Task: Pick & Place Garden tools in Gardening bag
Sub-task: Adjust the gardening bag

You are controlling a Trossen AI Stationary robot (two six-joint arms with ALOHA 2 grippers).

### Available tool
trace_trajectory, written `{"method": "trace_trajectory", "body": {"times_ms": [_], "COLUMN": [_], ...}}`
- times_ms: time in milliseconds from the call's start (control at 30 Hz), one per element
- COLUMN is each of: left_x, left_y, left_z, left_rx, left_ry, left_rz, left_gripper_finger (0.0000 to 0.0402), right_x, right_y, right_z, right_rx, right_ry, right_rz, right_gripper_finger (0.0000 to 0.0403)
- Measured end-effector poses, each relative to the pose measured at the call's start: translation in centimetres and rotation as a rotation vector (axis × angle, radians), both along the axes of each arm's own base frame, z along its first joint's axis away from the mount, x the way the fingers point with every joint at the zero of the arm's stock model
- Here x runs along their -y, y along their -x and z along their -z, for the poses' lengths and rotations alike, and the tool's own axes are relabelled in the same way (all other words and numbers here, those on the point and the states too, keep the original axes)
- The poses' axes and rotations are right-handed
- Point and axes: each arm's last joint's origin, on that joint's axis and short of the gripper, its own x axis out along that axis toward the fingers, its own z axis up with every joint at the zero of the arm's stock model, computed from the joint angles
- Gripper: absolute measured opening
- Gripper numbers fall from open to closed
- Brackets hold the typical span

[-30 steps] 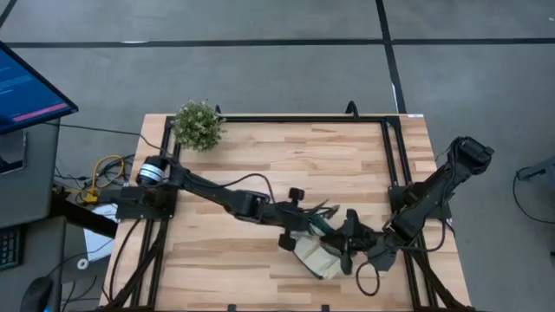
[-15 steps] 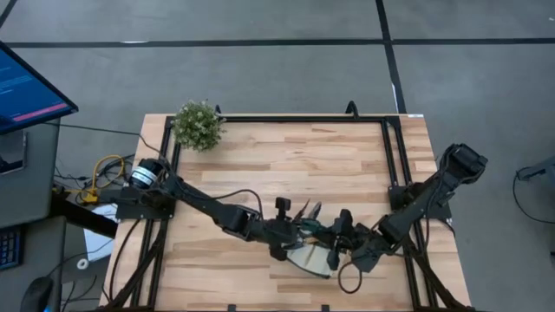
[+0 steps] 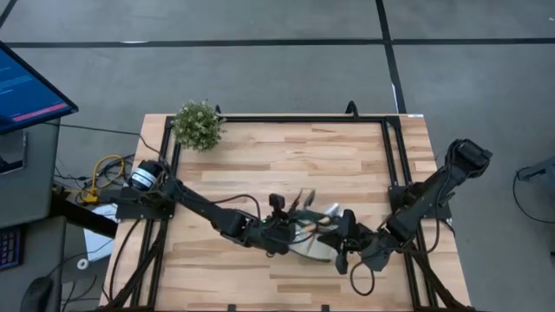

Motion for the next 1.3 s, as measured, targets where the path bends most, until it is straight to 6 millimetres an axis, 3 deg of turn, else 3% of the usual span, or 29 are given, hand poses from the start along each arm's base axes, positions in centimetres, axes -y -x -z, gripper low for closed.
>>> {"method": "trace_trajectory", "body": {"times_ms": [333, 500, 800, 967, 1133, 1300], "left_x": [0.1, 0.2, 0.3, 0.9, 1.3, 1.6], "left_y": [0.1, 0.1, 0.1, 1.0, 2.0, 2.1], "left_z": [0.0, 0.0, 0.0, -1.2, -2.8, -2.5], "left_rx": [-0.002, -0.013, -0.018, -0.011, 0.021, 0.015], "left_ry": [-0.013, -0.032, -0.029, -0.045, 0.022, 0.089], "left_rz": [-0.004, 0.006, 0.023, 0.090, 0.184, 0.216], "left_gripper_finger": [0.0002, 0.0002, 0.0002, 0.0003, 0.0004, 0.0005], "right_x": [0.4, -0.2, -0.9, -0.8, 0.2, 1.6], "right_y": [0.7, 0.6, -1.1, -2.8, -3.9, -3.9], "right_z": [2.8, 4.1, 7.8, 9.2, 9.8, 10.1], "right_rx": [-0.165, -0.241, -0.366, -0.395, -0.439, -0.498], "right_ry": [-0.081, -0.082, -0.048, 0.001, 0.081, 0.207], "right_rz": [0.119, 0.073, 0.095, 0.127, 0.191, 0.225], "right_gripper_finger": [0.0000, 0.0000, 0.0000, 0.0000, 0.0000, 0.0000]}}
